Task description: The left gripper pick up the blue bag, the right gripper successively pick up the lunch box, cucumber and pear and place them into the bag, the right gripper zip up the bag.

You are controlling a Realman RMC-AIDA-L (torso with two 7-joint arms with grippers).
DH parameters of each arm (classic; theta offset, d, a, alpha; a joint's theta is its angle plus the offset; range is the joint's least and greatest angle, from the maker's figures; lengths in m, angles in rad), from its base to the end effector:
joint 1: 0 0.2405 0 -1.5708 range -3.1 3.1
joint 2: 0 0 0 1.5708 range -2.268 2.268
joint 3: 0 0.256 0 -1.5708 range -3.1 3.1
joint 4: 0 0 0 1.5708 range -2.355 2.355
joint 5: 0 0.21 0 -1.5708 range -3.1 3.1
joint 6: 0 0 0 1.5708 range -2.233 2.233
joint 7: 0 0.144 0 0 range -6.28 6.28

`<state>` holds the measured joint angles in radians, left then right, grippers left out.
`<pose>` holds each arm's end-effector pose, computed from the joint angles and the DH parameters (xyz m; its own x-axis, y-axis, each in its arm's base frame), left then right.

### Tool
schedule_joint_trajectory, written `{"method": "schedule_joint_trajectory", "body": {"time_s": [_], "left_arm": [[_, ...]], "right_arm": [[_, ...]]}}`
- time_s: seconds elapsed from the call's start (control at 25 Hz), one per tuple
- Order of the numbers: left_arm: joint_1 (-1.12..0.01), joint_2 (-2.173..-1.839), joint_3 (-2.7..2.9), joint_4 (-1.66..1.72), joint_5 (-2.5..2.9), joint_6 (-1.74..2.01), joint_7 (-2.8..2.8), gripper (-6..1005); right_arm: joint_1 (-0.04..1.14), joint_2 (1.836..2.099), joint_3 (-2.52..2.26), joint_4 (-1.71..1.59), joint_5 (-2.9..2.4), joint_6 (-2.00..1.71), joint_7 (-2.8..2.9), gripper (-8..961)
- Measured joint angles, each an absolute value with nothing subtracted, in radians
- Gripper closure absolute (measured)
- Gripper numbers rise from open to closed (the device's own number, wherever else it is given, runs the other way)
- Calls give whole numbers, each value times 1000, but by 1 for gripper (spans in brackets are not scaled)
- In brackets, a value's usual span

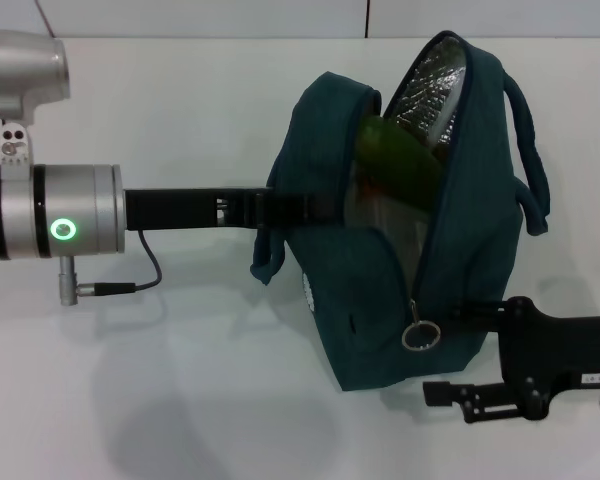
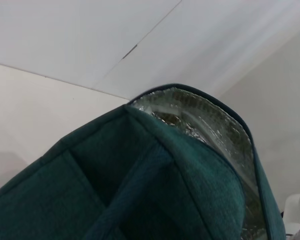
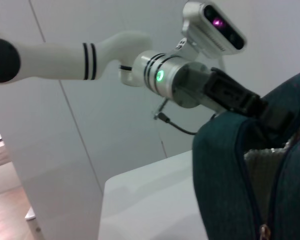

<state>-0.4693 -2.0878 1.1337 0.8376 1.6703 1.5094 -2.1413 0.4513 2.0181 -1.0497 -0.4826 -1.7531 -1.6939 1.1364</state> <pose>-0.2016 0.3256 -0.0200 0.4495 0.7745 0.4450 0.7448 -0.6000 0.2920 0.2655 0.2703 -0.0293 0.8142 -0.2510 -0.5235 -0.2543 -0.9648 0.0672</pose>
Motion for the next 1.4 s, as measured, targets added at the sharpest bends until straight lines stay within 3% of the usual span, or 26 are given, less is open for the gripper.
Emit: {"method": "schedule_joint_trajectory", "body": {"time_s": [0.2,0.64,1.28,1.4], "left_arm": [[-469,-2088,1134,838,1670,1509,-2141,955],[-460,-2088,1133,838,1670,1509,-2141,955],[-457,-2087,1129,838,1670,1509,-2141,954],[-452,-2086,1128,838,1670,1509,-2141,954]], "right_arm": [[469,2021,-1051,-449,-1726,-1662,1139,208],[477,2022,-1112,-426,-1669,-1629,1128,649],[473,2015,-1125,-437,-1667,-1639,1144,948],[459,2010,-1119,-450,-1667,-1655,1145,948]]}}
